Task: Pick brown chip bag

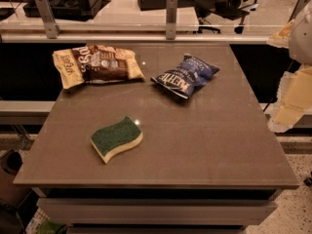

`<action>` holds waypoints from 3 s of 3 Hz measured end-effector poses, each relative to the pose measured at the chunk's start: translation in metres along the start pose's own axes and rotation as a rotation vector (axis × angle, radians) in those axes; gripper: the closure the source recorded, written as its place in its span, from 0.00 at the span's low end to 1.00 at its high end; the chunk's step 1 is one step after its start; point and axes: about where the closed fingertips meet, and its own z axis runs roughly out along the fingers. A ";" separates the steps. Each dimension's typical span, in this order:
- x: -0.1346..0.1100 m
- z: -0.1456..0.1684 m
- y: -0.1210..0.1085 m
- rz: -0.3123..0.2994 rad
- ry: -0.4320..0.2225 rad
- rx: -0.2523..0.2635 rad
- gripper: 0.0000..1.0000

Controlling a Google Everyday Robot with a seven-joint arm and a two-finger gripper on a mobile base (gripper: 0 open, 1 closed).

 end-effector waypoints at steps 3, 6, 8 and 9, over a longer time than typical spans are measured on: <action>-0.075 0.055 -0.026 -0.091 -0.105 -0.036 0.00; -0.215 0.124 -0.048 -0.248 -0.289 -0.011 0.00; -0.271 0.145 -0.101 -0.285 -0.335 0.149 0.00; -0.271 0.145 -0.101 -0.286 -0.335 0.149 0.00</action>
Offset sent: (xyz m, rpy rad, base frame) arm 0.0680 0.0677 -0.0288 0.0918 -0.0292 0.1197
